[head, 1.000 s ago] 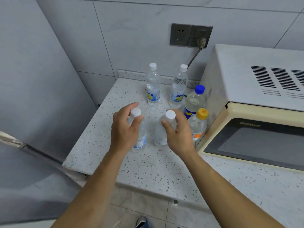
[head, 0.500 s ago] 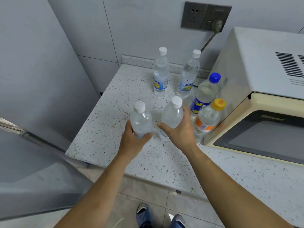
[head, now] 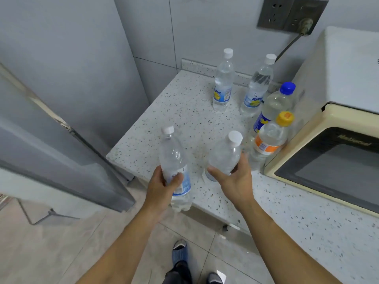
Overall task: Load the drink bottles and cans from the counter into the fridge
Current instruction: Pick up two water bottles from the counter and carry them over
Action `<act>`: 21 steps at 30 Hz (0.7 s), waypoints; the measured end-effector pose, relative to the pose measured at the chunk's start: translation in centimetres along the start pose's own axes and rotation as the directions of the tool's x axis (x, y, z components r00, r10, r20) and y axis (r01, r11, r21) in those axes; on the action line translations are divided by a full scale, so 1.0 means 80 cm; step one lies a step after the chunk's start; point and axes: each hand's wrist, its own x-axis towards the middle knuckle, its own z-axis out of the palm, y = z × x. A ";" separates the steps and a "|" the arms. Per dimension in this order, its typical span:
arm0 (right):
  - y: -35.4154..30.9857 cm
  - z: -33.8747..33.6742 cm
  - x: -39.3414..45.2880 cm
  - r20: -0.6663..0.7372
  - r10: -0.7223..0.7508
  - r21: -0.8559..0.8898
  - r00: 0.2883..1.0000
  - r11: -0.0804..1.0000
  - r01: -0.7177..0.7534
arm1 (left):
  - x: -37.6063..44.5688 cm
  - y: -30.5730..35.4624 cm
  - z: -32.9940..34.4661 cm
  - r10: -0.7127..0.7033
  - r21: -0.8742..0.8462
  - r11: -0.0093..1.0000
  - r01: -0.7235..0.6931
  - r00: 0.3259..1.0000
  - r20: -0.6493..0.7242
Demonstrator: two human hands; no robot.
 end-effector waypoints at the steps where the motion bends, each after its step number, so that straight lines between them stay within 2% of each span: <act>1: 0.002 -0.005 -0.011 0.032 -0.006 0.029 0.999 1.000 0.005 | -0.017 -0.007 -0.002 -0.029 -0.046 0.998 0.029 1.000 -0.004; 4: 0.010 -0.013 -0.043 0.112 0.009 0.108 0.994 0.994 -0.021 | -0.070 -0.026 -0.007 -0.090 -0.165 0.982 0.091 0.996 0.015; 7: 0.019 -0.006 -0.073 0.192 0.098 0.189 0.977 0.973 -0.135 | -0.122 -0.042 -0.015 -0.134 -0.242 0.961 0.132 0.991 0.008; 12: 0.032 0.036 -0.124 0.410 0.167 0.226 0.896 0.934 -0.278 | -0.205 -0.061 -0.046 -0.311 -0.478 0.843 0.249 0.949 -0.054; 17: 0.027 0.101 -0.187 0.600 0.192 0.184 0.777 0.911 -0.368 | -0.275 -0.074 -0.097 -0.339 -0.575 0.806 0.142 0.907 -0.252; 21: 0.018 0.160 -0.241 0.732 0.169 0.121 0.659 0.920 -0.371 | -0.324 -0.086 -0.150 -0.369 -0.608 0.793 0.041 0.826 -0.427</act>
